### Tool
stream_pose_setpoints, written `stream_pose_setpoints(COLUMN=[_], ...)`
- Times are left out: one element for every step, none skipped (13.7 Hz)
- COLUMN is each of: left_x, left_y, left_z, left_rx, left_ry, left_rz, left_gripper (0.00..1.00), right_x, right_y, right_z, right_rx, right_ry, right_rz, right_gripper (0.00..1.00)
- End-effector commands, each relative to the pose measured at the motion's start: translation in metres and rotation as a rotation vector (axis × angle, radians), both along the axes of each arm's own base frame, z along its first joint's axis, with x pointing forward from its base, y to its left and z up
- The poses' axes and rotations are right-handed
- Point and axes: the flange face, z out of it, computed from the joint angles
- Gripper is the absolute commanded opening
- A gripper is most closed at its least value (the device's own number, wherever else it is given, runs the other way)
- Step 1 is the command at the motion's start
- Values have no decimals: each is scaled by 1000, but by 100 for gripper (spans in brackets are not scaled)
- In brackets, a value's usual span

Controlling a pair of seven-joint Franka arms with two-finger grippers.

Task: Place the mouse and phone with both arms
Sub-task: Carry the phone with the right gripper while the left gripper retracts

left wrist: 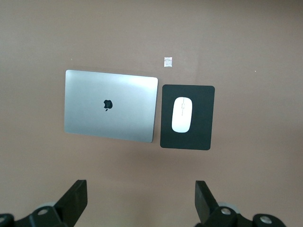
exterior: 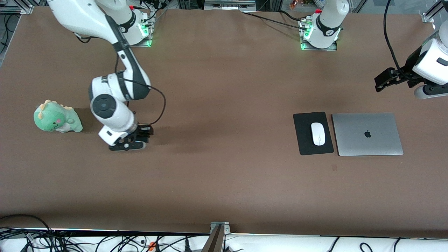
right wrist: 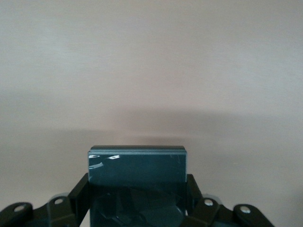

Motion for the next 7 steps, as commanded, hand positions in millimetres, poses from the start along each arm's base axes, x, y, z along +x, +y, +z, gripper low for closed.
stream_pose_setpoints(left_x=[-4,-4,-4,-3,-3,-2,-1], left_y=[-6,-6,-6,-2,-1,0,-1], left_z=[9,9,9,9,9,11,15], left_rx=[-40,-40,-41,-40,-40,-41,-52], left_ry=[5,5,6,3,6,-4,-12], left_rz=[-33,-33,-33,-28,-27,-32,-61], left_gripper=[100,100,100,100,100,100,100], right_x=[-24,-36,-47,-54,-59,-63,-66], right_y=[-52,-67,-86,-105,-119,-133,-153], right_z=[-6,-18,-29,-38,-45,-50,-56], right_rx=[37,44,50,52,52,50,48], right_ry=[-35,-59,-82,-97,-108,-108,-108], right_rz=[-50,-56,-59,-79,-82,-69,-93], right_gripper=[41,41,41,41,41,41,41])
